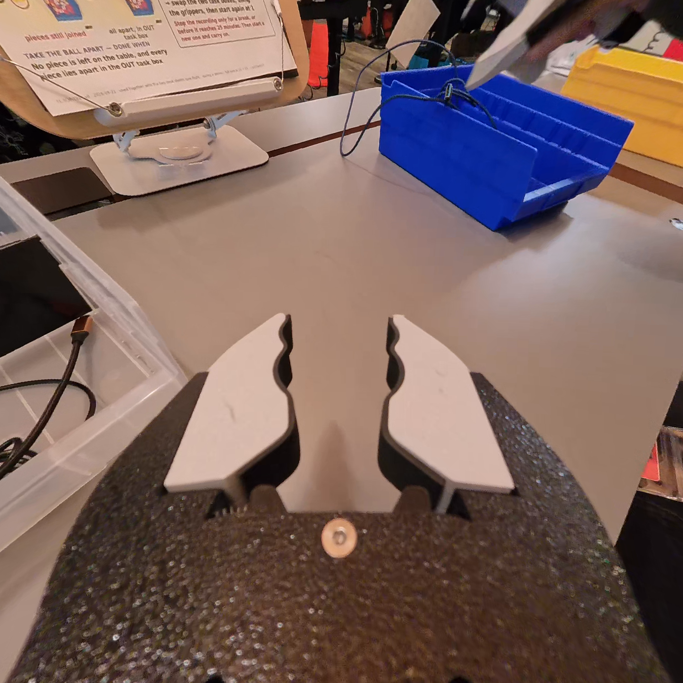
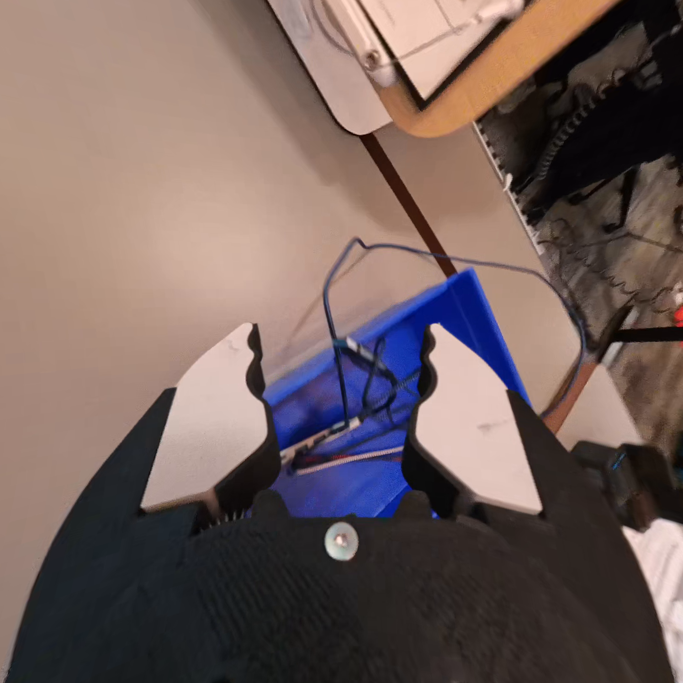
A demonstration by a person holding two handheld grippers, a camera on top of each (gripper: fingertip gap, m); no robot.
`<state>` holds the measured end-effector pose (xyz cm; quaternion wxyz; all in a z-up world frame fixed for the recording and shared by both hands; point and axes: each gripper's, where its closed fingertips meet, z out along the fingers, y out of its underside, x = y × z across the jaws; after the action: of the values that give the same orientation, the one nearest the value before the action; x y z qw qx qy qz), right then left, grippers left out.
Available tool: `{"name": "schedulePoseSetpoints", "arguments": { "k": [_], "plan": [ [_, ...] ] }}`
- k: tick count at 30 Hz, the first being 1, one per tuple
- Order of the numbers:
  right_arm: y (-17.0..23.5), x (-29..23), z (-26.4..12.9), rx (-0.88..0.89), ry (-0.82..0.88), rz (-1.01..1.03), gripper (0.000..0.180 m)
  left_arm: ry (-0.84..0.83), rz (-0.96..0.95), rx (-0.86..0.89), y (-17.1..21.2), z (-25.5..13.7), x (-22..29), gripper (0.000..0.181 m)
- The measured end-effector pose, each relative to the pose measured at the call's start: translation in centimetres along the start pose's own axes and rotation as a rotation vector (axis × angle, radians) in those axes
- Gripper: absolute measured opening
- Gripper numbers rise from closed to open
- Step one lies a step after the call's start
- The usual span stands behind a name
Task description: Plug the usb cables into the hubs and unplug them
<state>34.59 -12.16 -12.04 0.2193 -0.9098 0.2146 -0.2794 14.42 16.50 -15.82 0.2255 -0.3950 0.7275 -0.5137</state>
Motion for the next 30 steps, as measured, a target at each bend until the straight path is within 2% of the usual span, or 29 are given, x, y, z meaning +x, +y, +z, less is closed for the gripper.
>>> {"name": "schedulePoseSetpoints", "arguments": {
  "k": [3, 5, 7, 9, 11, 13, 16, 19, 21, 24, 27, 30],
  "plan": [
    [-1.4, -0.9, 4.1, -0.091, 0.061, -0.134, 0.058, 0.006, 0.008, -0.002, 0.0, 0.0, 0.2, 0.048],
    [-0.8, -0.8, 6.2, -0.219, 0.101, -0.215, 0.042, 0.007, 0.012, 0.001, -0.1, 0.0, 0.2, 0.048],
    [-0.3, 0.1, 7.1, -0.303, 0.159, -0.265, 0.008, 0.008, 0.008, 0.002, 0.0, 0.0, 0.1, 0.048],
    [0.0, 0.3, 7.3, -0.321, 0.135, -0.250, 0.005, 0.017, 0.004, 0.008, -0.1, 0.1, 0.1, 0.047],
    [-0.7, 1.5, 6.3, -0.251, 0.181, -0.215, 0.003, 0.029, 0.000, 0.014, -0.1, 0.2, 0.3, 0.047],
    [-1.2, 4.2, 3.0, -0.164, 0.310, -0.148, 0.003, 0.044, -0.005, 0.012, 0.0, 0.4, 0.4, 0.047],
    [-0.6, 7.6, -4.9, 0.128, 0.498, 0.127, 0.003, 0.051, -0.004, 0.003, 0.3, 0.5, 0.4, 0.047],
    [5.1, 9.2, -12.3, 0.351, 0.643, 0.433, 0.003, 0.047, -0.011, 0.012, 0.2, 0.3, 0.2, 0.047],
    [10.2, 8.8, -14.7, 0.369, 0.705, 0.540, 0.003, 0.051, -0.024, 0.023, 0.1, 0.2, 0.1, 0.047],
    [14.6, 6.0, -12.8, 0.326, 0.554, 0.550, 0.002, 0.063, -0.045, 0.031, 0.1, 0.3, 0.1, 0.046],
    [16.4, 2.8, -9.5, 0.257, 0.368, 0.514, 0.003, 0.066, -0.064, 0.029, 0.2, 0.4, 0.1, 0.046],
    [16.9, 1.0, -6.5, 0.147, 0.327, 0.378, 0.003, 0.059, -0.048, 0.022, 0.0, 0.5, 0.4, 0.046]
  ]
}}
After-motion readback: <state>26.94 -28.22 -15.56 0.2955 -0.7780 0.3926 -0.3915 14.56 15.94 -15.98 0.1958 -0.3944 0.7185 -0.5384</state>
